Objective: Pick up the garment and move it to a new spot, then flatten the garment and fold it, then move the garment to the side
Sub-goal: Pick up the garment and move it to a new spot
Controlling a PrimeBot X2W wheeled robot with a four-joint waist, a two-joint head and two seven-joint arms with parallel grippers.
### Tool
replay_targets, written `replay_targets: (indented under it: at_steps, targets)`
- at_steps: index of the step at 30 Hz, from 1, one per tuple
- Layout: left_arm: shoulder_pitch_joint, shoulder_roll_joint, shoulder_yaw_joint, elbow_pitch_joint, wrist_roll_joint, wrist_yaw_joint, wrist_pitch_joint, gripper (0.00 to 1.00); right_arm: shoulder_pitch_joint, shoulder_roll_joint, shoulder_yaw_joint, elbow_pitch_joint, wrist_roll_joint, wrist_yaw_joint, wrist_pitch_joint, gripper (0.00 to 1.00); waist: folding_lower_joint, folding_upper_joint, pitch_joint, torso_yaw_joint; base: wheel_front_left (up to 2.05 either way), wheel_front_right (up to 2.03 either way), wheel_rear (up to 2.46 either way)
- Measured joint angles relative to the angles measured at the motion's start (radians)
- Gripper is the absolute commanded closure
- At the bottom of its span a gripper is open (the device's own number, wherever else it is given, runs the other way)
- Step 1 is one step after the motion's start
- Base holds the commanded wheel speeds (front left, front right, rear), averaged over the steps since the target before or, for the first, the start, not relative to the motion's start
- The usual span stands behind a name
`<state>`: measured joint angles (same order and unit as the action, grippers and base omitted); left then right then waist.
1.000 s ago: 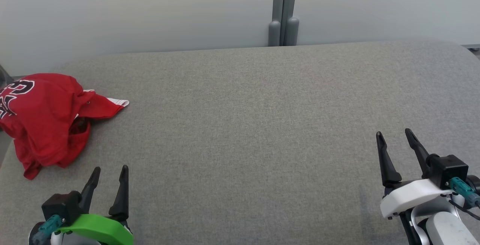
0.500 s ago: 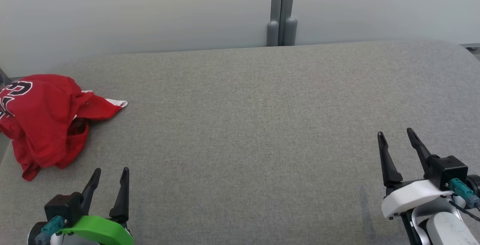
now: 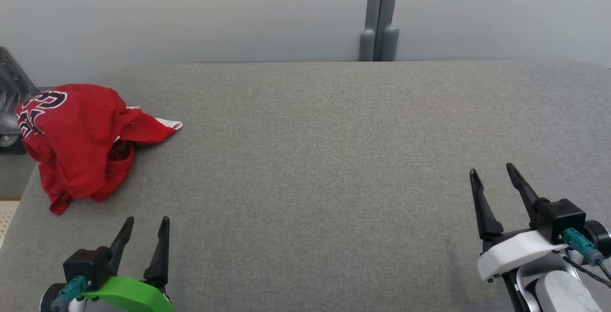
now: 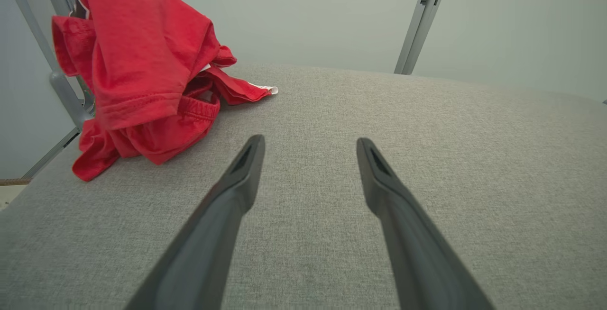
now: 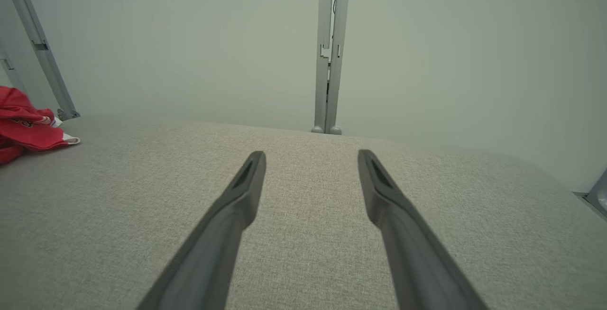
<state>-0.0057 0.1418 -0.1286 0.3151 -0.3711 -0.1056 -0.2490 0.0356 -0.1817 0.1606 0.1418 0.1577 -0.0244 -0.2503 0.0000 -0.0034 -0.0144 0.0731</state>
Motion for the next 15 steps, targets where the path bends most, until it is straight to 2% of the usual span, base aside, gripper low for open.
replay_targets:
  at_steps: [8,15]
  targets:
    - [0.0,-0.002,0.017,0.008,0.006,-0.001,0.0,0.0,-0.008,0.026,0.04,-0.005,-0.029,0.035,0.0,0.0,0.0,0.0,-0.006,0.074,0.0,0.0,0.0]
    - [0.0,-0.001,0.035,0.012,0.006,-0.001,0.0,0.0,-0.017,0.039,0.064,-0.005,-0.042,0.051,0.0,0.0,0.0,0.0,-0.009,0.124,0.0,0.0,0.0]
